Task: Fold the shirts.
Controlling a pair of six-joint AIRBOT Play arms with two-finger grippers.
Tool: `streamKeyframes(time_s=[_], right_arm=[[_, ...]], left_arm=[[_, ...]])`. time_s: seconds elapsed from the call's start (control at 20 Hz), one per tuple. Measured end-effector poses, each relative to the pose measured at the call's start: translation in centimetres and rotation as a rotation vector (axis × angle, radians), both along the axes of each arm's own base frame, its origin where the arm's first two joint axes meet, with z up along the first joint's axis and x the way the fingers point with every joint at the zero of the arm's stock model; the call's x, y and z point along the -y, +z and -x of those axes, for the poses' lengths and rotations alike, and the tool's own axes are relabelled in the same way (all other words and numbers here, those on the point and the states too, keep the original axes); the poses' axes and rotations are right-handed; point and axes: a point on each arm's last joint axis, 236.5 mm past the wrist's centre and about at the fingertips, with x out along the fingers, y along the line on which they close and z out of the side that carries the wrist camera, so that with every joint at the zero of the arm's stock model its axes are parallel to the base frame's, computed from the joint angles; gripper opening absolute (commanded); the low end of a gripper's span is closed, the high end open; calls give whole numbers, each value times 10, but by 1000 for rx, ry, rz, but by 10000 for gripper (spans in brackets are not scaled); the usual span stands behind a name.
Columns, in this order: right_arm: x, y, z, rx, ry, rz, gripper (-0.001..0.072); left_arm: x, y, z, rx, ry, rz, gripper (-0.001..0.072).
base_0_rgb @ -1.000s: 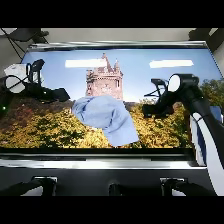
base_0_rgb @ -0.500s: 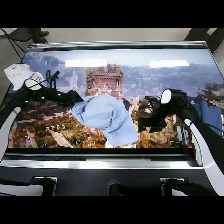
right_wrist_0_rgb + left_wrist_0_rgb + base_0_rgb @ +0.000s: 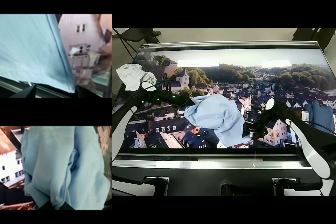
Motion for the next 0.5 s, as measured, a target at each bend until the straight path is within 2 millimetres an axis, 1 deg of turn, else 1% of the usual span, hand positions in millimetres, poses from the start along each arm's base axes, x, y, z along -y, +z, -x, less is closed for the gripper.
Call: streamKeyframes(time_s=[0.05, 0.1, 0.15, 0.25, 0.3, 0.35, 0.4, 0.45, 0.5], right_arm=[[-4, -2, -1, -9, -16, -14, 372], [-8, -6, -3, -15, -34, -26, 53], [-11, -10, -8, -5, -52, -33, 48], [-15, -11, -12, -2, -82, -44, 47], [-16, -8, -19, 23, -90, -45, 47], [-16, 0, -29, 69, -95, -48, 46], [-13, 12, -39, 121, -84, -43, 47], [-8, 29, -55, 210, -69, -25, 47], [-2, 53, -74, 316, -53, 1, 47]], left_arm=[[0, 2, 0, 6, -2, -1, 31], [0, 5, 0, 13, -5, 1, 31], [0, 8, 0, 21, -7, 2, 30], [0, 17, 0, 43, -10, 0, 29], [-1, 26, -1, 71, -15, -2, 28], [-2, 38, -4, 116, -20, -9, 28], [-5, 56, -8, 177, -23, -22, 28], [-10, 81, -15, 260, -17, -42, 28], [-18, 112, -23, 358, -5, -76, 29]])
